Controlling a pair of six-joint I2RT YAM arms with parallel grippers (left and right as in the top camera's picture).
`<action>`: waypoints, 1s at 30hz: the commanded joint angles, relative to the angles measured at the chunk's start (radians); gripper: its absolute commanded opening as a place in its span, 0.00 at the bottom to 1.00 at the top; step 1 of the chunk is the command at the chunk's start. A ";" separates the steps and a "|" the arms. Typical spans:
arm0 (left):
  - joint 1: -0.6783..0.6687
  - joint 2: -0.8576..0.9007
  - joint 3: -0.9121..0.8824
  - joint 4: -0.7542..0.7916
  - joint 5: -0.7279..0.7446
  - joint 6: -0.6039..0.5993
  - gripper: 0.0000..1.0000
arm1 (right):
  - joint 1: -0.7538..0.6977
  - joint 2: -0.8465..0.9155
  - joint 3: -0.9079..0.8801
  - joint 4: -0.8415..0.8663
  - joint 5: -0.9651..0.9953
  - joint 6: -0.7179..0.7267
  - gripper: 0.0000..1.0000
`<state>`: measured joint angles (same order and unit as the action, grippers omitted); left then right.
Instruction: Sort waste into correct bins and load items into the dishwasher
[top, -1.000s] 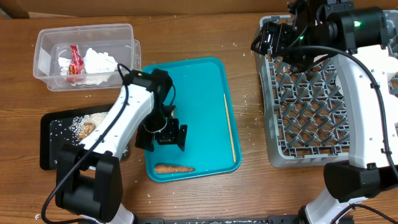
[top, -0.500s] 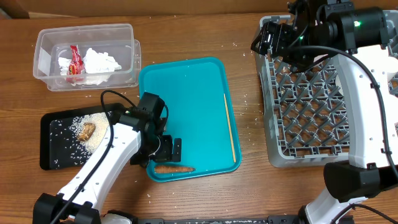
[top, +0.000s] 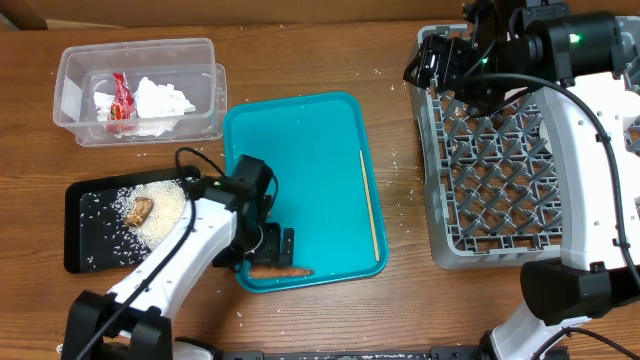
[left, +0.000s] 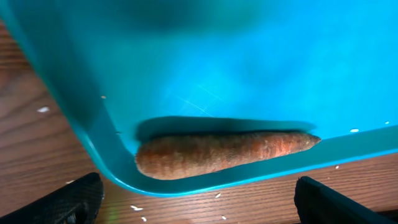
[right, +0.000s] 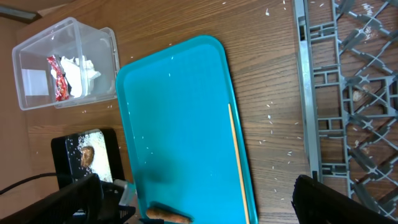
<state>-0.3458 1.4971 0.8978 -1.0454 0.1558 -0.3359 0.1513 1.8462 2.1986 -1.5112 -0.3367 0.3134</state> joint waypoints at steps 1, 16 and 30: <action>-0.031 0.019 -0.011 0.007 -0.010 -0.128 1.00 | 0.004 0.002 -0.003 0.002 -0.005 0.002 1.00; -0.050 0.019 -0.013 0.004 0.100 -0.307 1.00 | 0.004 0.002 -0.002 0.002 -0.005 0.002 1.00; -0.077 0.019 -0.037 0.010 0.107 -0.342 1.00 | 0.004 0.002 -0.002 0.002 -0.005 0.002 1.00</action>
<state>-0.4129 1.5093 0.8841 -1.0519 0.2508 -0.6498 0.1516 1.8462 2.1986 -1.5112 -0.3363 0.3141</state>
